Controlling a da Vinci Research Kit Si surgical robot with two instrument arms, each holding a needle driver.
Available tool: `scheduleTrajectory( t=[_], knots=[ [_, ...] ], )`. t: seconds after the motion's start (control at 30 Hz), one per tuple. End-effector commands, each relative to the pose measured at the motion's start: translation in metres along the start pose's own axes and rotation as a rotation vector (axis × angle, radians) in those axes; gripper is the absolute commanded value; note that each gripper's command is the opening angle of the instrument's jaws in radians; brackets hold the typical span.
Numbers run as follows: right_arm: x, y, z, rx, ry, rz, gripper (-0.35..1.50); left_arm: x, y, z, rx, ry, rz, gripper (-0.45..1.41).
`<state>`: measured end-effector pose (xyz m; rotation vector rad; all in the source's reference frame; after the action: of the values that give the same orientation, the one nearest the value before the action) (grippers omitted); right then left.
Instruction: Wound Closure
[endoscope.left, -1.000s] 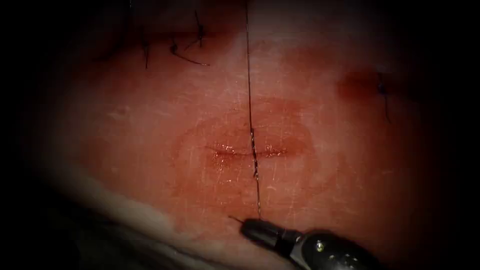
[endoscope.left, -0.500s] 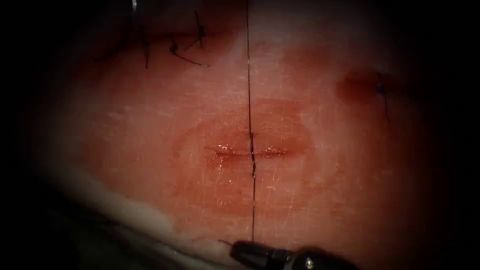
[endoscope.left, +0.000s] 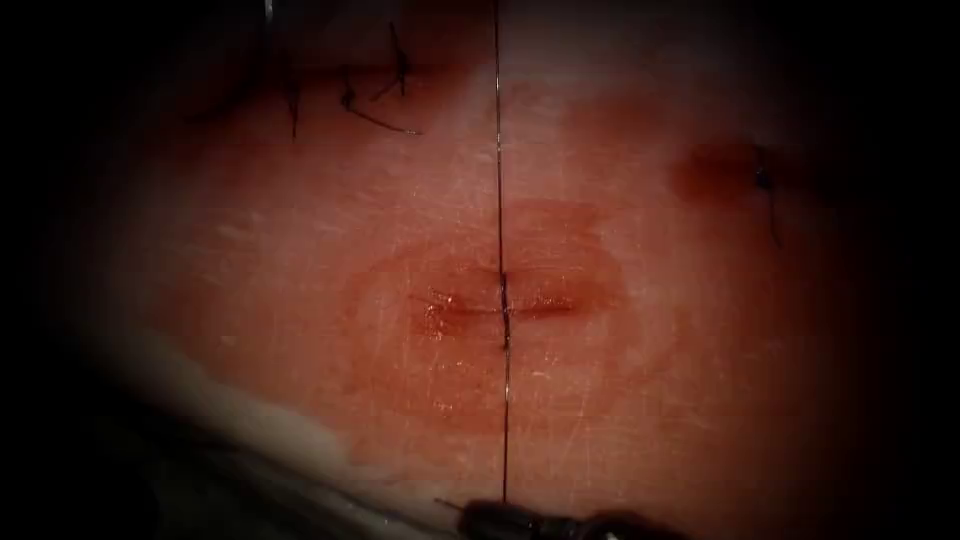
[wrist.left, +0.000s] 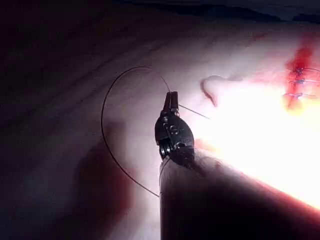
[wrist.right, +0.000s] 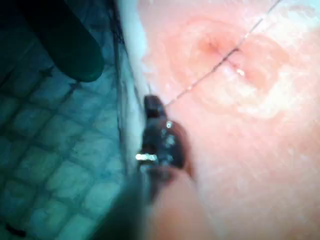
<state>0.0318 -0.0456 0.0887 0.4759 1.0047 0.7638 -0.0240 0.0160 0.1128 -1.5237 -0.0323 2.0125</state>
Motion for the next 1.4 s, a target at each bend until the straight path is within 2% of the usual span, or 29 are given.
scheduleTrajectory(
  t=[0.03, 0.13, 0.3, 0.33, 0.37, 0.4, 0.43, 0.5, 0.53, 0.73, 0.9, 0.97, 1.1, 1.27, 1.4],
  knots=[
    [-0.0009, -0.0004, 0.0009, 0.005, -0.002, 0.003, -0.35, -0.0004, -0.0001, 0.0007, -0.001, 0.001, 0.0, -0.45],
    [-0.0008, -0.0003, 0.001, 0.001, 0.0, 0.003, -0.35, -0.0005, -0.0001, 0.0007, 0.0, 0.001, 0.001, -0.45],
    [-0.0002, 0.0002, 0.0016, 0.012, 0.049, 0.007, -0.35, -0.0009, 0.0007, 0.0002, -0.009, 0.002, 0.003, -0.45],
    [-0.0001, 0.0002, 0.0016, 0.012, 0.05, 0.008, -0.23, -0.0009, 0.0009, 0.0, -0.016, 0.004, 0.002, -0.45],
    [0.0, 0.0001, 0.0015, 0.014, 0.052, 0.009, 0.12, -0.0008, 0.0014, -0.0003, -0.023, 0.005, -0.001, -0.45],
    [0.0002, -0.0001, 0.0012, 0.018, 0.054, 0.01, 0.56, -0.0007, 0.0017, -0.0006, -0.028, 0.005, -0.003, -0.45],
    [0.0003, -0.0003, 0.0009, 0.02, 0.054, 0.012, 0.83, -0.0005, 0.002, -0.0009, -0.034, 0.005, -0.007, -0.45],
    [0.0008, -0.0008, 0.0, 0.027, 0.055, -0.025, 1.11, 0.0001, 0.0029, -0.0018, -0.047, 0.007, -0.005, -0.45],
    [0.0011, -0.0011, -0.0005, 0.028, 0.056, -0.033, 1.16, 0.0004, 0.0034, -0.0022, -0.053, 0.008, -0.004, -0.45],
    [0.0042, -0.0023, -0.004, 0.075, 0.047, -0.047, 1.28, 0.0025, 0.0067, -0.0049, -0.078, 0.021, -0.001, -0.45],
    [0.0069, -0.003, -0.0063, 0.161, 0.022, -0.051, 1.25, 0.0037, 0.0108, -0.0072, -0.087, 0.044, 0.001, -0.45],
    [0.0081, -0.0029, -0.0066, 0.187, 0.016, -0.058, 1.16, 0.004, 0.0123, -0.0081, -0.086, 0.053, -0.005, -0.45],
    [0.0102, -0.0021, -0.0055, 0.164, 0.066, -0.064, 1.08, 0.0044, 0.0159, -0.0099, -0.081, 0.07, -0.007, -0.45],
    [0.0123, -0.0002, -0.0023, 0.141, 0.107, -0.078, 0.93, 0.0044, 0.0204, -0.0121, -0.074, 0.091, -0.009, -0.45],
    [0.0137, 0.0017, 0.0009, 0.117, 0.124, -0.087, 0.89, 0.0044, 0.0229, -0.0139, -0.064, 0.101, -0.01, -0.45]
  ],
)
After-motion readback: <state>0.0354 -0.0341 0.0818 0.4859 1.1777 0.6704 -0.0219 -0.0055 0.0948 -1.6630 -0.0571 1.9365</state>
